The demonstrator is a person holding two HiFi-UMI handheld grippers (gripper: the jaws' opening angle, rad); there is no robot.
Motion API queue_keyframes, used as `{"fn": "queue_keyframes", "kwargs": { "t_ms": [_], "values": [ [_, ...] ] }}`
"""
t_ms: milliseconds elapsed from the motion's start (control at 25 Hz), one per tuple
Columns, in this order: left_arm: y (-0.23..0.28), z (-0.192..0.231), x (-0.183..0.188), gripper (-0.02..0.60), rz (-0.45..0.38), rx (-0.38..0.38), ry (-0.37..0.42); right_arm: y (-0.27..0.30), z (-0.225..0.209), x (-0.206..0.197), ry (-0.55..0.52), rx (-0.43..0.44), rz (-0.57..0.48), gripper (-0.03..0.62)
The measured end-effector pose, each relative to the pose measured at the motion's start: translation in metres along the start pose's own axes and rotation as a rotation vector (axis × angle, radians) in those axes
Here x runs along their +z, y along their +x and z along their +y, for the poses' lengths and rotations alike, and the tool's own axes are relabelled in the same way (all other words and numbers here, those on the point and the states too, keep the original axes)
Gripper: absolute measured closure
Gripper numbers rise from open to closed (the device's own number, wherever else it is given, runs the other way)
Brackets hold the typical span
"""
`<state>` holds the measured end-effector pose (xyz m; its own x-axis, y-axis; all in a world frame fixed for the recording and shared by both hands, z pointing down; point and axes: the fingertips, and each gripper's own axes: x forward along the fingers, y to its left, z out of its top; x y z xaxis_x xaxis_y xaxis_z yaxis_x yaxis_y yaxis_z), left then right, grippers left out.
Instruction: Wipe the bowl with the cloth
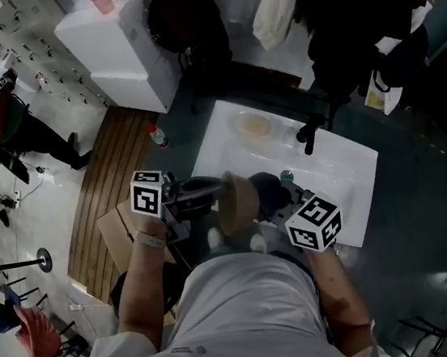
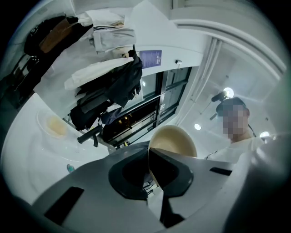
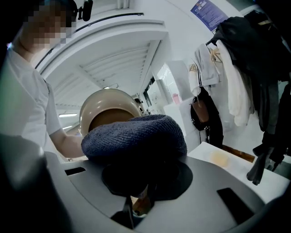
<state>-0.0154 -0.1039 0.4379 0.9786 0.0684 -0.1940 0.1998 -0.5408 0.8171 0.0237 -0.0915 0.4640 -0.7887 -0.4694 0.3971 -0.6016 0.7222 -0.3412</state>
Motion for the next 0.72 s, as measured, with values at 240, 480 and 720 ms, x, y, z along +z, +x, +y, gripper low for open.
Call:
{"fn": "queue_keyframes", "kwargs": {
  "t_ms": [240,480,720],
  "values": [
    [-0.004,0.021,-0.016,0.56,0.068,0.113,-0.006,-0.012,-0.013,0.008,-0.009,-0.053,-0.011,0.526],
    [-0.014,0.037,-0.016,0.56,0.059,0.201,-0.02,-0.024,-0.003,0.015,-0.018,-0.037,-0.027,0.526],
    [-0.022,0.04,-0.002,0.56,-0.019,0.238,-0.025,-0.022,0.017,0.008,-0.033,0.007,-0.003,0.526]
  ]
}}
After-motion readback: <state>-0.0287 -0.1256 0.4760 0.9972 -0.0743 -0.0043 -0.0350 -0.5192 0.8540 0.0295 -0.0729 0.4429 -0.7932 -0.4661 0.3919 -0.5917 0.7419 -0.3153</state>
